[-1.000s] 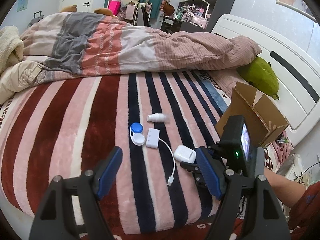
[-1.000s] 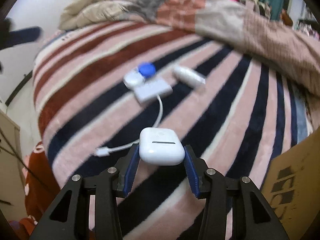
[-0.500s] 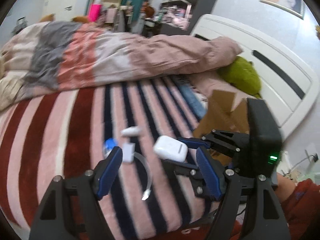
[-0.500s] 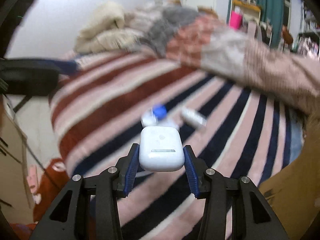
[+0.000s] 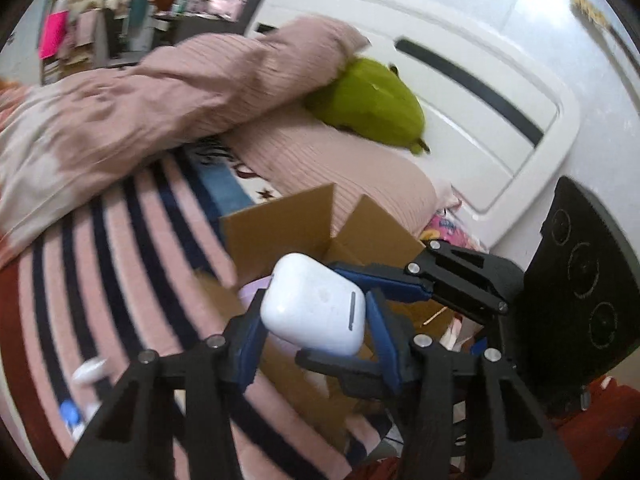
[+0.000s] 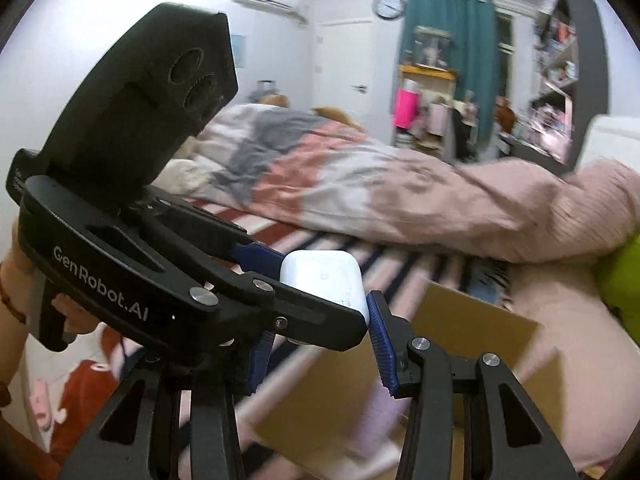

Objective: Organize rigid objects
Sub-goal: 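Carry the earbud case into the cardboard box and release it, then grasp the white adapter with the right gripper and lift toward the box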

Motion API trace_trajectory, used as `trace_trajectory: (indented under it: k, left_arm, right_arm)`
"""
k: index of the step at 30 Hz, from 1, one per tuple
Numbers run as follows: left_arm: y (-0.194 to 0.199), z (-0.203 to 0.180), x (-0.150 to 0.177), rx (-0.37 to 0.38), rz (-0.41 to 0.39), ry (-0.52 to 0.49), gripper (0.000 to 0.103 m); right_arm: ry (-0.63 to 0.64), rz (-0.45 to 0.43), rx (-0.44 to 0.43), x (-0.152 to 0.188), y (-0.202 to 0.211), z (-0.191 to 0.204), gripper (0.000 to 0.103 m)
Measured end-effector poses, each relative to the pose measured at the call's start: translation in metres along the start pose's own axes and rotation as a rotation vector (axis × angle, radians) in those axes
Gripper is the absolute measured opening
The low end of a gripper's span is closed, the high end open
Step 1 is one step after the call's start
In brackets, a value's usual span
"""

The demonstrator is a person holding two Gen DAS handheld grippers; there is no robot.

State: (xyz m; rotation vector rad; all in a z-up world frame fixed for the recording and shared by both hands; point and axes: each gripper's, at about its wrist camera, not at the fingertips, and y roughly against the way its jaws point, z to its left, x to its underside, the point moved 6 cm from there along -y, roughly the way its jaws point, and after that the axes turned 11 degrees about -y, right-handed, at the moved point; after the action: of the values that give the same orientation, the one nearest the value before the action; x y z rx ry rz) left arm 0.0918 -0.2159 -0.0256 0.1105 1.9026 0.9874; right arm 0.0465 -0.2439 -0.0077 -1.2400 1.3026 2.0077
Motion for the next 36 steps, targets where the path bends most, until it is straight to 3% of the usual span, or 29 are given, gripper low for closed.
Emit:
trace_trajectory:
  k: [6, 11, 14, 20, 25, 31, 36]
  left_arm:
    - [-0.058, -0.017, -0.012, 0.044, 0.114, -0.045, 0.045]
    - [-0.074, -0.018, -0.008, 0.052, 0.167, -0.046, 0.047]
    - [-0.067, -0.010, -0.007, 0.006, 0.164, -0.029, 0.063]
    - [-0.019, 0.004, -0.006, -0.053, 0.071, -0.005, 0.069]
    - [0.041, 0.027, 0.009, -0.165, -0.016, 0.037, 0.070]
    - [0.126, 0.073, 0.063, -0.376, -0.105, 0.134, 0.078]
    - [0.166, 0.119, 0.131, -0.479, -0.119, 0.265, 0.079]
  right_arm:
    - [-0.048, 0.144, 0.108, 0.017, -0.002, -0.052, 0.039]
    - [-0.073, 0.249, 0.120, 0.032, -0.006, -0.068, 0.040]
    - [-0.110, 0.280, 0.122, 0.036, -0.006, -0.073, 0.043]
    - [-0.102, 0.281, 0.123, 0.033, -0.009, -0.066, 0.046]
    - [-0.075, 0.224, 0.060, 0.015, -0.009, -0.032, 0.047]
    - [0.003, 0.209, -0.087, -0.002, -0.028, 0.048, 0.047]
    - [0.066, 0.290, -0.209, 0.011, -0.069, 0.118, 0.047]
